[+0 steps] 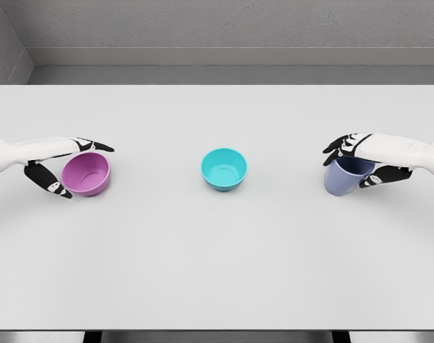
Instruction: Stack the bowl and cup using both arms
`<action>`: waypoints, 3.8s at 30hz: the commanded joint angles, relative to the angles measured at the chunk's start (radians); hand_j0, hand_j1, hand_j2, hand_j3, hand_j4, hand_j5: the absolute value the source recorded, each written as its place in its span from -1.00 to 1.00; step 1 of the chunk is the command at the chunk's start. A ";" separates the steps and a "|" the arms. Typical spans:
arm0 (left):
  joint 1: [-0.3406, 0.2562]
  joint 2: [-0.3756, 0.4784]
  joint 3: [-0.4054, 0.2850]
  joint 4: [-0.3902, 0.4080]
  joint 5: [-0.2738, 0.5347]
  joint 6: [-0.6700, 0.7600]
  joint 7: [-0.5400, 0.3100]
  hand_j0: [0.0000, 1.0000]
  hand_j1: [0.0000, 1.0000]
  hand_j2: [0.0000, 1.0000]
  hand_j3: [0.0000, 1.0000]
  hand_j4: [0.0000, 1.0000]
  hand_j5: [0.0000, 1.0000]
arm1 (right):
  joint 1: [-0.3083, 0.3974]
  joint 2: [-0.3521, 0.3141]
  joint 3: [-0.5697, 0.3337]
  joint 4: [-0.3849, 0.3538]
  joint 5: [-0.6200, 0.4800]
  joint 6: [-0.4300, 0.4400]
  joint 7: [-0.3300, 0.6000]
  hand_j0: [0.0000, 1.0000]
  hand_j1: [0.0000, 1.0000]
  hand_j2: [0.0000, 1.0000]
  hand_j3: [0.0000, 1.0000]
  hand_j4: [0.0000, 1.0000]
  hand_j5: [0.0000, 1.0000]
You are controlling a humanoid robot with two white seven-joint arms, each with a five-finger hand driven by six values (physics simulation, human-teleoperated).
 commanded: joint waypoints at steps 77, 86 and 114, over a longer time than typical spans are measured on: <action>-0.005 -0.042 0.001 0.025 -0.021 0.002 -0.004 0.45 0.45 0.45 0.45 0.45 0.45 | -0.067 -0.027 -0.042 -0.184 0.012 -0.005 -0.007 0.09 0.09 0.09 0.09 0.09 0.09; -0.018 -0.049 0.008 0.013 -0.018 0.002 -0.004 0.45 0.45 0.45 0.45 0.45 0.45 | -0.069 -0.027 -0.047 -0.198 0.012 -0.005 -0.007 0.09 0.09 0.09 0.09 0.09 0.09; -0.090 -0.149 -0.002 0.005 -0.018 0.002 -0.007 0.46 0.46 0.46 0.46 0.46 0.46 | -0.086 -0.033 -0.048 -0.241 0.012 -0.005 -0.007 0.09 0.09 0.09 0.09 0.09 0.09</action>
